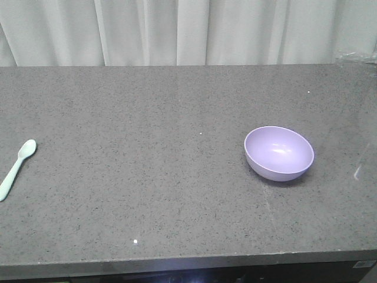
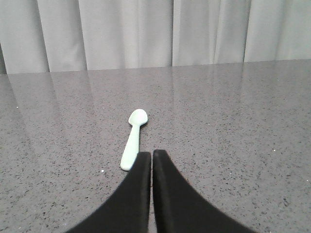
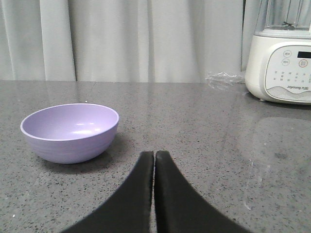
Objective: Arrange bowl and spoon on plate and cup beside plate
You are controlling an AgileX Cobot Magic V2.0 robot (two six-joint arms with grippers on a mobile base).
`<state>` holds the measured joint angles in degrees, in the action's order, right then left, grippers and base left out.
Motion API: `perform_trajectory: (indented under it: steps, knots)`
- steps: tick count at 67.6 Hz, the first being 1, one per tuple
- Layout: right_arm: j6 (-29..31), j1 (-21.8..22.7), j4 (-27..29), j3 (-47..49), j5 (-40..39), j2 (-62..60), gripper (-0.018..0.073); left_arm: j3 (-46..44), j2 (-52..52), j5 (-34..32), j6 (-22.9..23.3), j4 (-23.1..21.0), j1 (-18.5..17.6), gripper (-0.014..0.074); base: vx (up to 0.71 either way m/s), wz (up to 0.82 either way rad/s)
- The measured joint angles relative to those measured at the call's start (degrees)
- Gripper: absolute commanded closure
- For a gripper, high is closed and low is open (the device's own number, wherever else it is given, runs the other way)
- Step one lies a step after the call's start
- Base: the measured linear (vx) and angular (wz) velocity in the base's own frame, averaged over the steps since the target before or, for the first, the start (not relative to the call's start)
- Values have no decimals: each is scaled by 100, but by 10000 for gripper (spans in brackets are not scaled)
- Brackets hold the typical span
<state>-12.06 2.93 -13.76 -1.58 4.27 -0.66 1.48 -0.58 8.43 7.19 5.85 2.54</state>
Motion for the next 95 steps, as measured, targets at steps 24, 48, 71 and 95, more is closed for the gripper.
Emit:
perform_trajectory:
  steps: [24,48,71,95]
  knots:
    - [0,0,0,0,0,0,562,0,0,0,0,0,0,603,0,0]
    - [0,0,0,0,0,0,562,0,0,0,0,0,0,603,0,0]
    - [0,0,0,0,0,0,562,0,0,0,0,0,0,603,0,0]
    - [0,0,0,0,0,0,562,0,0,0,0,0,0,603,0,0]
